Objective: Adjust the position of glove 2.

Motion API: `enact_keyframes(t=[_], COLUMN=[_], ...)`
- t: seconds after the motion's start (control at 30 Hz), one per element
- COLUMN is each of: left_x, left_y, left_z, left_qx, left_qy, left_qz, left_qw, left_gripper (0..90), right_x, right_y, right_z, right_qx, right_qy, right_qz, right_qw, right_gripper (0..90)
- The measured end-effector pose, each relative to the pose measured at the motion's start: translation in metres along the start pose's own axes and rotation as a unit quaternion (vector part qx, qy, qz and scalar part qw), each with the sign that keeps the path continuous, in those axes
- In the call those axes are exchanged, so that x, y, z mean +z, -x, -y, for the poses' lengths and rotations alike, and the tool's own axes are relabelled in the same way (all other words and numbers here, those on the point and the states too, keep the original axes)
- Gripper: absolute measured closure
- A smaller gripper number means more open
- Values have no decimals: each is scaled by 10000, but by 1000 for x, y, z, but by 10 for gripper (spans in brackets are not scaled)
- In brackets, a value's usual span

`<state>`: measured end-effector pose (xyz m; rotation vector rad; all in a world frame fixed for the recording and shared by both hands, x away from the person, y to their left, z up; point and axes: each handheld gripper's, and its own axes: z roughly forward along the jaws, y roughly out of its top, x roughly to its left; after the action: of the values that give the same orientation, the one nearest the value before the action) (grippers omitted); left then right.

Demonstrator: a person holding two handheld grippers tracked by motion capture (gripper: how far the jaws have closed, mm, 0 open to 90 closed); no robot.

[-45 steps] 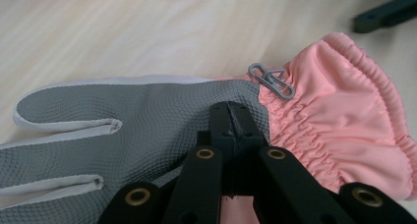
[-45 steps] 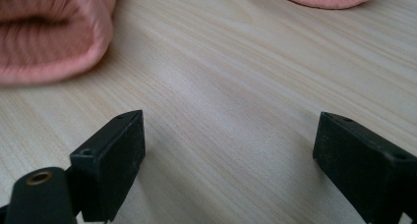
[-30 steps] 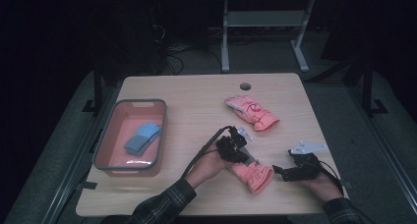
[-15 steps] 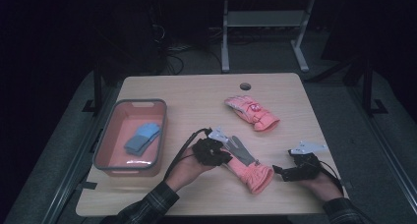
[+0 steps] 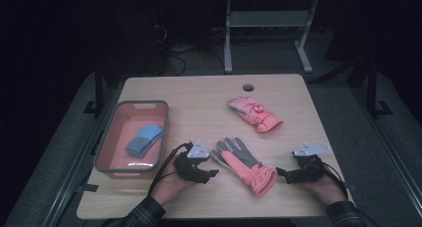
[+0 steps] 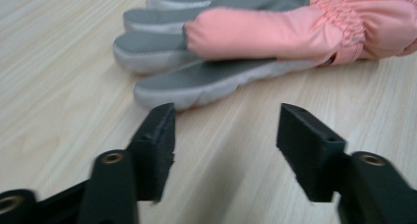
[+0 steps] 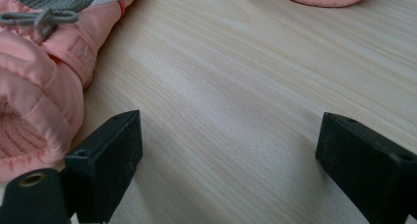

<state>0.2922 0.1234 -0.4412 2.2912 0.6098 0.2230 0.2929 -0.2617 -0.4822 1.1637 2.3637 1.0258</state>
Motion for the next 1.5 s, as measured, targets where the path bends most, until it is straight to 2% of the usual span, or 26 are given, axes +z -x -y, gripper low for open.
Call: enact_keyframes(t=[0.23, 0.27, 0.37, 0.47, 0.5, 0.6, 0.63, 0.67, 0.9, 1.07, 1.2, 1.37, 1.5], left_x=[3, 5, 7, 10, 10, 10, 10, 10, 10, 9, 7, 7, 7], left_y=[6, 7, 6, 5, 3, 2, 0, 0, -1, -2, -2, -2, -2], left_z=[17, 22, 25, 31, 33, 37, 41, 41, 41, 43, 44, 44, 44], left_qx=[17, 10, 58, -5, -18, -40, 35, 38, 67, 92, 163, 154, 132], left_qy=[-143, -172, -192, -192, -179, -66, 99, 128, 133, 135, 102, 107, 124], left_qz=[-171, -271, -287, -307, -225, -135, -56, -38, -35, 25, 56, 61, 56], left_qw=[9998, 9995, 9994, 9993, 9996, 9999, 9999, 9999, 9999, 9999, 9998, 9998, 9998], left_gripper=[209, 178, 141, 132, 127, 126, 126, 126, 127, 126, 126, 126, 126], right_x=[-1, 0, 0, 1, 1, 1, 0, -1, -6, -8, -7, -3, 1], right_y=[-1, -1, -2, -3, -3, -3, -3, -2, 5, 10, 15, 19, 24], right_z=[0, 0, -1, -2, -3, -5, -7, -8, -13, -24, -41, -56, -70], right_qx=[6, -6, -54, -33, -32, -80, -52, -27, 61, 135, 152, -1, 30], right_qy=[25, 24, 21, 6, -20, -77, -166, -181, -33, 29, 75, -1, 10], right_qz=[-21, -20, -63, -64, -63, -67, -116, -132, -142, -208, -231, -204, -239], right_qw=[10000, 10000, 10000, 10000, 10000, 9999, 9998, 9997, 9999, 9997, 9996, 9998, 9997], right_gripper=[128, 127, 126, 135, 141, 154, 176, 177, 180, 193, 205, 217, 217])
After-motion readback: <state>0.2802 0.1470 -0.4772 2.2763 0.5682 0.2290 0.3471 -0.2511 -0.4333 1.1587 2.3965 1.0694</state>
